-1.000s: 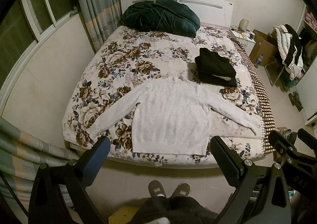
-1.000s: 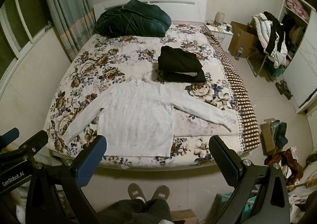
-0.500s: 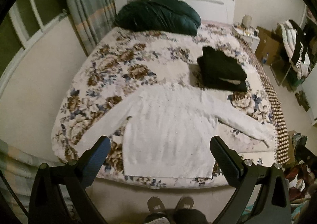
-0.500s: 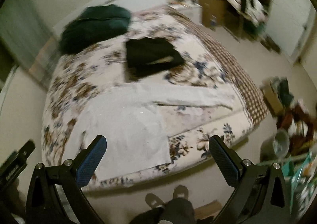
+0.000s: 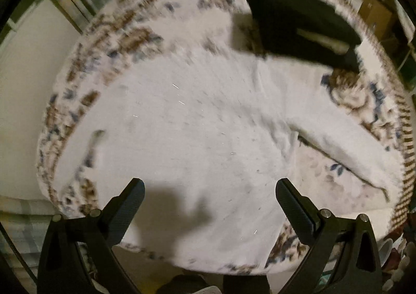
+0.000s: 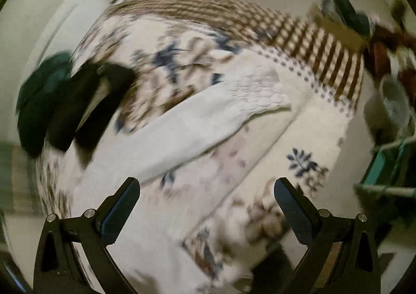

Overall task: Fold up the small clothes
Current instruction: 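Grasp the white sweater's sleeve cuff with the right gripper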

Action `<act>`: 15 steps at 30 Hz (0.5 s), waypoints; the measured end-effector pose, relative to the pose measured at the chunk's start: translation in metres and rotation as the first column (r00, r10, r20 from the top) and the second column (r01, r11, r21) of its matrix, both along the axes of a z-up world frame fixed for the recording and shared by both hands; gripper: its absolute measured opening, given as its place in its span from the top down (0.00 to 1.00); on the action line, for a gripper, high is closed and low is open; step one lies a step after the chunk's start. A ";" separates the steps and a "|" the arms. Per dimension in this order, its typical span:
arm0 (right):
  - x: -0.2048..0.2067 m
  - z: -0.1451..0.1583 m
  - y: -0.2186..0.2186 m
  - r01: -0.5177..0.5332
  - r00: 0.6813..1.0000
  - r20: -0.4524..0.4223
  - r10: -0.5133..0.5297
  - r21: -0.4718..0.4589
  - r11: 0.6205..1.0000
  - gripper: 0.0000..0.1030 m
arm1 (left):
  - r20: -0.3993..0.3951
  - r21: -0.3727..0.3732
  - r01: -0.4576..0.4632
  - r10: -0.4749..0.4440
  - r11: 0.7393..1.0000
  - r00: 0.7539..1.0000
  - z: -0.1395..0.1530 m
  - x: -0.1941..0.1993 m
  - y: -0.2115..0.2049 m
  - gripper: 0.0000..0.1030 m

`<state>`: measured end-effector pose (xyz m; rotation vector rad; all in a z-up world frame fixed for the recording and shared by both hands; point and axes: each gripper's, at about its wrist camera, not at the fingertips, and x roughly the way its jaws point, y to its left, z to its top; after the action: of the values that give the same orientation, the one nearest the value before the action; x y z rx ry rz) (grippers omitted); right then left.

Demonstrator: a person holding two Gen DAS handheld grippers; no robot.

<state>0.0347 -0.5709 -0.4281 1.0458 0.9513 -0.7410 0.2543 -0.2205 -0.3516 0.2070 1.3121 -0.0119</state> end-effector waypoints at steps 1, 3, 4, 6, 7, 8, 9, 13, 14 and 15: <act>-0.001 -0.021 -0.017 0.040 0.999 0.022 -0.041 0.020 0.999 0.00 | -0.024 0.011 0.003 -0.002 1.000 1.000 -0.022 0.008 -0.010 0.00; -0.005 -0.061 -0.046 0.120 0.991 0.058 -0.124 0.062 0.991 0.00 | -0.053 0.032 0.001 0.001 0.999 0.999 -0.059 0.021 -0.027 0.00; -0.007 -0.084 -0.062 0.164 0.981 0.088 -0.172 0.089 0.982 0.00 | -0.063 0.035 -0.002 0.004 0.999 0.998 -0.071 0.027 -0.032 0.00; -0.010 -0.119 -0.081 0.234 0.962 0.114 -0.250 0.136 0.963 0.00 | -0.072 0.046 -0.010 0.013 0.999 0.997 -0.095 0.039 -0.041 0.00; -0.012 -0.136 -0.087 0.266 0.949 0.128 -0.289 0.170 0.949 0.00 | -0.077 0.056 -0.012 0.016 0.998 0.997 -0.111 0.046 -0.049 0.00; -0.013 -0.156 -0.097 0.298 0.930 0.159 -0.332 0.204 0.932 0.01 | -0.080 0.068 -0.013 0.018 0.998 0.997 -0.120 0.050 -0.052 0.00; -0.015 -0.168 -0.101 0.319 0.917 0.173 -0.359 0.222 0.922 0.01 | -0.080 0.075 -0.015 0.021 0.997 0.997 -0.125 0.053 -0.055 0.00; -0.019 -0.197 -0.114 0.385 0.862 0.246 -0.444 0.254 0.887 0.09 | -0.095 0.093 -0.034 0.043 0.995 0.995 -0.151 0.067 -0.065 0.00; -0.021 -0.199 -0.115 0.393 0.848 0.273 -0.455 0.252 0.884 0.09 | -0.095 0.096 -0.039 0.048 0.995 0.994 -0.155 0.070 -0.066 0.00; -0.021 -0.200 -0.117 0.404 0.834 0.298 -0.464 0.244 0.882 0.10 | -0.100 0.100 -0.043 0.053 0.994 0.994 -0.160 0.071 -0.065 0.00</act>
<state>0.0142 -0.6881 -0.6282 1.5216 0.4716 -0.8179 0.3252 -0.2860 -0.5111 0.2606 1.4215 0.0837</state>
